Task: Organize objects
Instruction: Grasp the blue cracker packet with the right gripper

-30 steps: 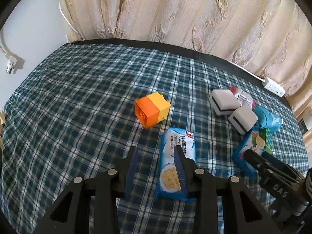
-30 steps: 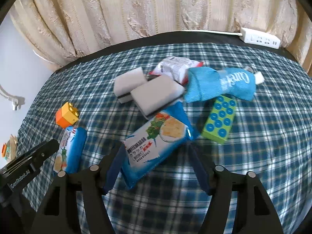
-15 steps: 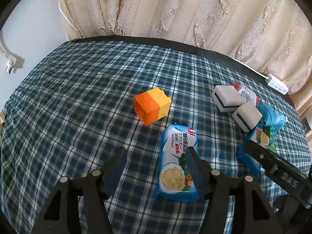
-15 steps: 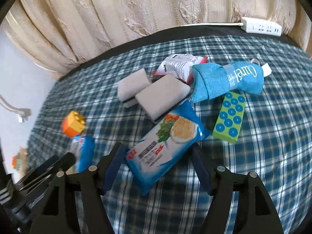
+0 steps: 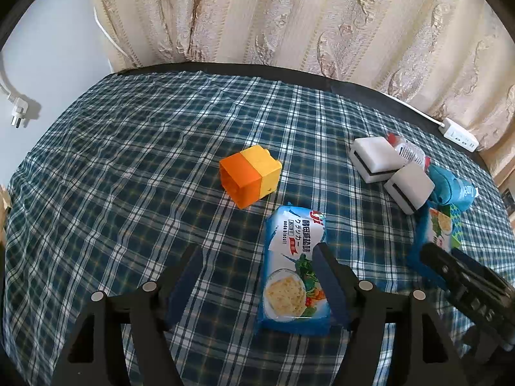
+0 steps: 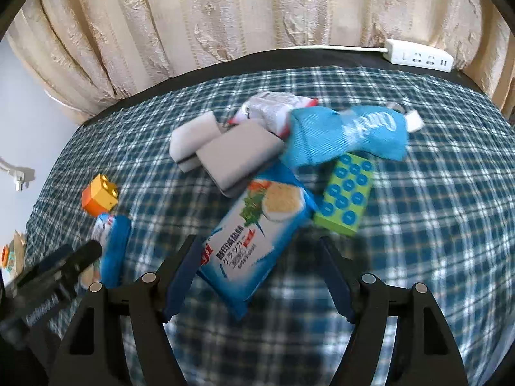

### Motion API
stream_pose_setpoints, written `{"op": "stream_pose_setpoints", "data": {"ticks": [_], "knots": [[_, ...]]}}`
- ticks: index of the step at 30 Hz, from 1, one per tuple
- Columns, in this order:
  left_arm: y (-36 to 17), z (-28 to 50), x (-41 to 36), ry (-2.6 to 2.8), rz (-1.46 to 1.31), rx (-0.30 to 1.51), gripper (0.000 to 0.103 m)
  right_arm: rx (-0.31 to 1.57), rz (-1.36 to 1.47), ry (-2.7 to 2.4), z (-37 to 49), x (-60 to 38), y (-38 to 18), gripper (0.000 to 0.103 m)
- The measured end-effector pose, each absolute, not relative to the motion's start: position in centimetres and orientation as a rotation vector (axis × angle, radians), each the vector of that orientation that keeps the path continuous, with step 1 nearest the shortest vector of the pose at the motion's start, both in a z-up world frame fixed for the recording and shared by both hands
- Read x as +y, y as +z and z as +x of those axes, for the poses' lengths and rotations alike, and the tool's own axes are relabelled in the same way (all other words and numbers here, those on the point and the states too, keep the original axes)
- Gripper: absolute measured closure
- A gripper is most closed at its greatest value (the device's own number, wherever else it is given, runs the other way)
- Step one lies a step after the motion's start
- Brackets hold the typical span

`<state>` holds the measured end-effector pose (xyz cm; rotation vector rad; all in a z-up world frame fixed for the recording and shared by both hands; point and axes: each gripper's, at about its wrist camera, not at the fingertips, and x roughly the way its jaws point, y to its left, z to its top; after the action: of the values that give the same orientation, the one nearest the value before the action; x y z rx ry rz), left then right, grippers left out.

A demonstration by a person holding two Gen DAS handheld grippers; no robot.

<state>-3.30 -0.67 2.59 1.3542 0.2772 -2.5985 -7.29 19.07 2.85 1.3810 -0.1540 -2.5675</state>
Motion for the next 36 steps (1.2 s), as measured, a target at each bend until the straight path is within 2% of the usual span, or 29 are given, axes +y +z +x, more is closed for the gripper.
{"op": "stream_pose_setpoints", "data": {"ticks": [6,13,23,25,29,36], "knots": [[2.6,-3.3,-0.4,-2.609,1.353,0.249,0.028,-0.141,1.375,-2.56,-5.1,21.6,2.8,0.024],[2.4,-3.4,-0.1,-2.609,1.349,0.231,0.026,-0.247,1.355,-2.557,-4.7,22.7,3.6,0.024],[2.4,-3.4,-0.1,-2.605,1.35,0.234,0.023,-0.023,1.319,-2.637,-6.3,18.8,3.2,0.024],[2.3,-3.5,-0.3,-2.602,1.355,0.24,0.02,-0.019,1.323,-2.641,-6.5,19.0,3.0,0.027],[2.3,-3.6,-0.4,-2.597,1.361,0.251,0.017,-0.006,1.328,-2.649,-6.5,19.2,2.6,0.044],[1.7,-4.1,-0.2,-2.58,1.392,0.228,0.013,0.061,1.282,-2.668,-5.8,18.7,2.3,0.046]]}}
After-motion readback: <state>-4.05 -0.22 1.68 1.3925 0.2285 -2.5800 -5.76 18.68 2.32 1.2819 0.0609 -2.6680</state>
